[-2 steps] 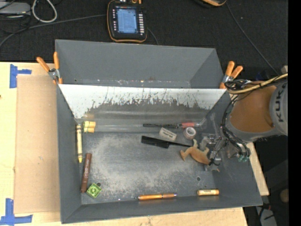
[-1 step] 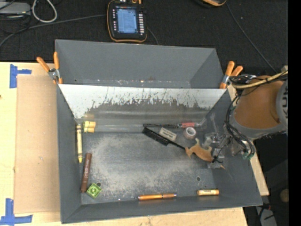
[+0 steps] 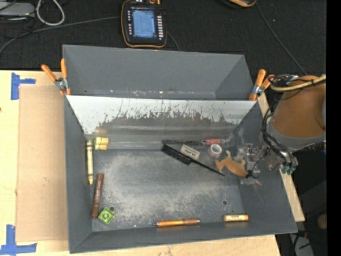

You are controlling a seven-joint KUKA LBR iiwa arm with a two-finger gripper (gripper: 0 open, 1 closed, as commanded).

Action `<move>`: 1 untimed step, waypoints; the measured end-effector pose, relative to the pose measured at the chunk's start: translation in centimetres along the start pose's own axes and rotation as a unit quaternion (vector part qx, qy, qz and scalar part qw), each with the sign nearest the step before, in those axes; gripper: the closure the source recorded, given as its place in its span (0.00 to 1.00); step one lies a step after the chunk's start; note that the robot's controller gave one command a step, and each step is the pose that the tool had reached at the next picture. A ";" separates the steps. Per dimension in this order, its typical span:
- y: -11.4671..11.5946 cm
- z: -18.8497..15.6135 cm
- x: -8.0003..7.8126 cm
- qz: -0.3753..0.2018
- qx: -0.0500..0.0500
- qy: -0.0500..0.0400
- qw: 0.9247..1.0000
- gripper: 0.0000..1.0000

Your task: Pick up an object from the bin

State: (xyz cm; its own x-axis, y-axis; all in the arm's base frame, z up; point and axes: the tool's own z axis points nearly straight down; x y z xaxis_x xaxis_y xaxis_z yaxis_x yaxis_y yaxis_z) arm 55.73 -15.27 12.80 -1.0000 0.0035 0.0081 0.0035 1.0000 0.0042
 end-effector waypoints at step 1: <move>0.0 -2.7 -0.1 0.000 0.000 -0.002 1.000 1.00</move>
Offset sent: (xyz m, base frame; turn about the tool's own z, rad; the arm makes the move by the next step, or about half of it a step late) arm 0.0006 0.0001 0.0443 -0.0006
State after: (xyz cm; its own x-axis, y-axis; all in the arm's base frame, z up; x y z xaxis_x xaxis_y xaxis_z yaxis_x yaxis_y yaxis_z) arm 55.84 -15.26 15.46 -1.0000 0.0027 0.0041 0.0028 1.0000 0.0032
